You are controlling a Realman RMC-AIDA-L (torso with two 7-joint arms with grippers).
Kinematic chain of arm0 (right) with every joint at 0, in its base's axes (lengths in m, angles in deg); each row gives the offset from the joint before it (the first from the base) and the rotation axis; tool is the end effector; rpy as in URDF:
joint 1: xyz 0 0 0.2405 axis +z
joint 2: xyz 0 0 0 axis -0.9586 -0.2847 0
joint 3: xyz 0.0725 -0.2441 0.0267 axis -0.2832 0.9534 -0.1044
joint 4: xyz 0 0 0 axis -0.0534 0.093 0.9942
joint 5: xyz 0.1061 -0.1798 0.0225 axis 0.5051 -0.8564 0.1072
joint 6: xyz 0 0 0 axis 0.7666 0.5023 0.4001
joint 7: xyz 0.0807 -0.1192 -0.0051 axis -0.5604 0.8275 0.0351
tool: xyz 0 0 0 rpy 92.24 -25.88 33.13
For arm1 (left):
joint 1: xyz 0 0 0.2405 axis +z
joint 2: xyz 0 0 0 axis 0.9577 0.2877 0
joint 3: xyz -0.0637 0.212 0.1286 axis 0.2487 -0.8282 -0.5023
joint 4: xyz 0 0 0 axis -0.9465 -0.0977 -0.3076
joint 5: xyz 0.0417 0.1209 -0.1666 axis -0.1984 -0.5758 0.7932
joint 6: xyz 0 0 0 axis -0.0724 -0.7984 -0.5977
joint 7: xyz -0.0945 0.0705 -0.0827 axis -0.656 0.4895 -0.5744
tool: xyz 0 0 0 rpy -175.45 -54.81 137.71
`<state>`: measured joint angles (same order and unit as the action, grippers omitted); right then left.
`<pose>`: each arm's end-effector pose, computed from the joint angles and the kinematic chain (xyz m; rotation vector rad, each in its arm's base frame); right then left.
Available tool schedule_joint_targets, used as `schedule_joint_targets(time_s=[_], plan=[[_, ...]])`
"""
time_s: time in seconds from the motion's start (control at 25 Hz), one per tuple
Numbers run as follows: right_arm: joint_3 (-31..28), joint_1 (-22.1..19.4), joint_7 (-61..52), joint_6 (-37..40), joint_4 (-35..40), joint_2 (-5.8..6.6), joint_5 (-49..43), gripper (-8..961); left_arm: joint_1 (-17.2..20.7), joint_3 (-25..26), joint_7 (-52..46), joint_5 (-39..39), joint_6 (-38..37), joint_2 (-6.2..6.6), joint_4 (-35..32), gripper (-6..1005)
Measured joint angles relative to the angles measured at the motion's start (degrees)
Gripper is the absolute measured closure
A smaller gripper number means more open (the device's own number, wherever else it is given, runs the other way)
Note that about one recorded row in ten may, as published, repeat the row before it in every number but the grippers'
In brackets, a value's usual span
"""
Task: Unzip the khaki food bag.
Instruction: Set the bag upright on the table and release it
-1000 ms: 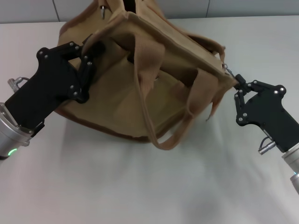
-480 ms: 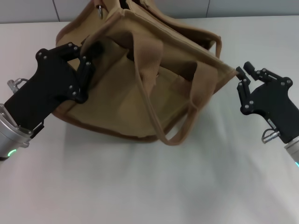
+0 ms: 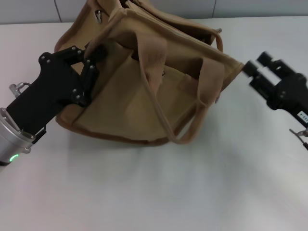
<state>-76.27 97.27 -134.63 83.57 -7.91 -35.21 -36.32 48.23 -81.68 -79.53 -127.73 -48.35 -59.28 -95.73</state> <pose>0.2966 0.2786 -0.0194 -2.0627 0.6587 1.2244 -0.2525 0.2780 -0.0155 -2.0989 -0.1265 -1.3093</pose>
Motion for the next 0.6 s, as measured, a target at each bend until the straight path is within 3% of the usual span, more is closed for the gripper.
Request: schedule_joint_targets(time_s=[0.16,0.4,0.6], plan=[[3.7,1.55,-8.4,-1.9,1.72,0.05,-2.63,300,-0.1,-0.03,-0.01,-0.01,0.13,-0.01,0.01,881],[4.71,4.0,-11.04,-7.01,0.78,-0.11,-2.94,236,-0.52,-0.07,-0.03,-0.18,0.52,-0.05,0.21,880],[4.87,6.54,-11.02,-10.03,-1.07,-0.2,-3.22,332,-0.53,-0.07,-0.03,-0.11,0.82,-0.05,0.36,879]])
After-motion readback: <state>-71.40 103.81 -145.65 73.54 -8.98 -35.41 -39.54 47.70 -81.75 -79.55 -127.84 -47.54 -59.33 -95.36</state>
